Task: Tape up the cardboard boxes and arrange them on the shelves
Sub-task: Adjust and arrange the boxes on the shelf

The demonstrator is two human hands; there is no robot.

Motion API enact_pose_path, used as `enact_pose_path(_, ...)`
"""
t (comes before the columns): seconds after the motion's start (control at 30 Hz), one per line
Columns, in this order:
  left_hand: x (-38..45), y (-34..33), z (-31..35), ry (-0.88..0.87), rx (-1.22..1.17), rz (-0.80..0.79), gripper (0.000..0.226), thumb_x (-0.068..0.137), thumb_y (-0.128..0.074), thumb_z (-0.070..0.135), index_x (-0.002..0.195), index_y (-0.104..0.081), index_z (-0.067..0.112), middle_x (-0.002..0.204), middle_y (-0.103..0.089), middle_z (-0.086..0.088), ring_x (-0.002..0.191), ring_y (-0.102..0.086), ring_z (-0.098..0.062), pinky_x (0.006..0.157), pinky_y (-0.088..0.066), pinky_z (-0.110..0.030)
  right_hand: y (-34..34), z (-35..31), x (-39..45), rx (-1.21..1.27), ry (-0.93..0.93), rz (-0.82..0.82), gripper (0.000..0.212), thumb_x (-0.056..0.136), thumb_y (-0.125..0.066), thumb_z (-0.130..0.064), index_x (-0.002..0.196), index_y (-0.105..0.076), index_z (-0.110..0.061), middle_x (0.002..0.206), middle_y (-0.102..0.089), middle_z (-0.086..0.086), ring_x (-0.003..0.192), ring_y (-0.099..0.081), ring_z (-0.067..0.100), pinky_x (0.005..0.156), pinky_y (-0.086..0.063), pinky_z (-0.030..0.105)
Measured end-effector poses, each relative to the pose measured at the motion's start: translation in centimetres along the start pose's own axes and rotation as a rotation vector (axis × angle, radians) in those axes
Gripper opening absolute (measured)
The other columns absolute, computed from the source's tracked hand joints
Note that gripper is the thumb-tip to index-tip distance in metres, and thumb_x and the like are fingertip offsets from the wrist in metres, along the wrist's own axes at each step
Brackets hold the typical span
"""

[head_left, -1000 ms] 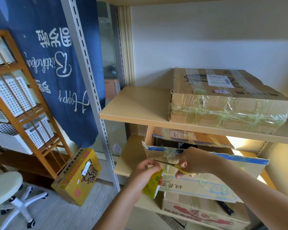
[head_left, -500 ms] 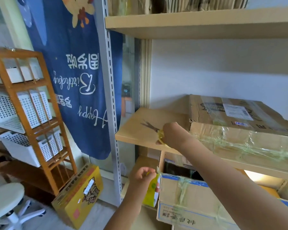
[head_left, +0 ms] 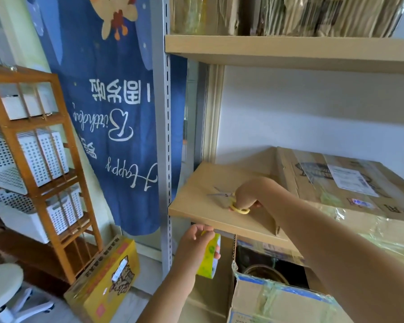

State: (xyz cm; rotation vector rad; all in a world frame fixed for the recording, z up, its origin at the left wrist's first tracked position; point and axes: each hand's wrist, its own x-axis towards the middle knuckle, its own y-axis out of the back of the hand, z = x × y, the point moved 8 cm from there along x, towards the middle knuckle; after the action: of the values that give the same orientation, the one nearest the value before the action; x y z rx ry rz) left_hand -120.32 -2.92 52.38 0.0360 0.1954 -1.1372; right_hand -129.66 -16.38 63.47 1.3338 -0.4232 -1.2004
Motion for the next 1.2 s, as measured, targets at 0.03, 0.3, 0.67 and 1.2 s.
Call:
enact_pose_path(0.03,0.1,-0.2,0.4,0.0,-0.014,-0.005,0.012,0.093,-0.059,0.012,0.104,-0.06,0.006,0.06,-0.064,-0.006,0.047,-0.059,-0.017,0.055,-0.052,-0.024,0.2,0.0,0.3,-0.017,0.001,0.0,0.035,0.098,-0.049,-0.029,0.067,-0.047,-0.013,0.069,-0.047,0.0,0.059,-0.045,0.015,0.067,-0.042,0.03)
enact_pose_path(0.3,0.6,-0.6,1.7,-0.002,-0.01,-0.06,0.014,0.094,-0.056,0.01,0.106,-0.058,0.004,0.06,-0.062,-0.007,0.046,-0.058,-0.017,0.052,-0.051,-0.021,-0.1,-0.4,0.3,0.253,-0.027,-0.135,0.032,0.085,-0.074,-0.024,0.104,-0.061,-0.001,0.09,-0.068,0.009,0.076,-0.068,0.021,0.088,-0.057,0.035)
enact_pose_path(0.67,-0.1,0.2,3.3,-0.005,-0.03,-0.101,0.016,0.095,-0.053,0.007,0.107,-0.061,0.013,0.059,-0.066,0.004,0.042,-0.061,-0.006,0.042,-0.045,-0.014,2.0,-0.8,-2.0,0.246,-0.018,0.406,0.043,0.092,-0.058,-0.053,0.098,-0.066,-0.012,0.091,-0.064,0.002,0.089,-0.065,0.021,0.072,-0.05,0.028)
enact_pose_path(1.2,1.3,3.7,1.6,0.256,-0.102,-0.023,0.019,0.091,-0.068,0.014,0.1,-0.061,-0.001,0.07,-0.066,-0.015,0.059,-0.065,-0.026,0.058,-0.055,-0.034,1.2,-7.3,-2.1,0.602,0.261,0.559,0.015,0.088,-0.066,-0.014,0.073,-0.065,-0.019,0.083,-0.067,-0.005,0.078,-0.062,0.014,0.064,-0.05,0.024)
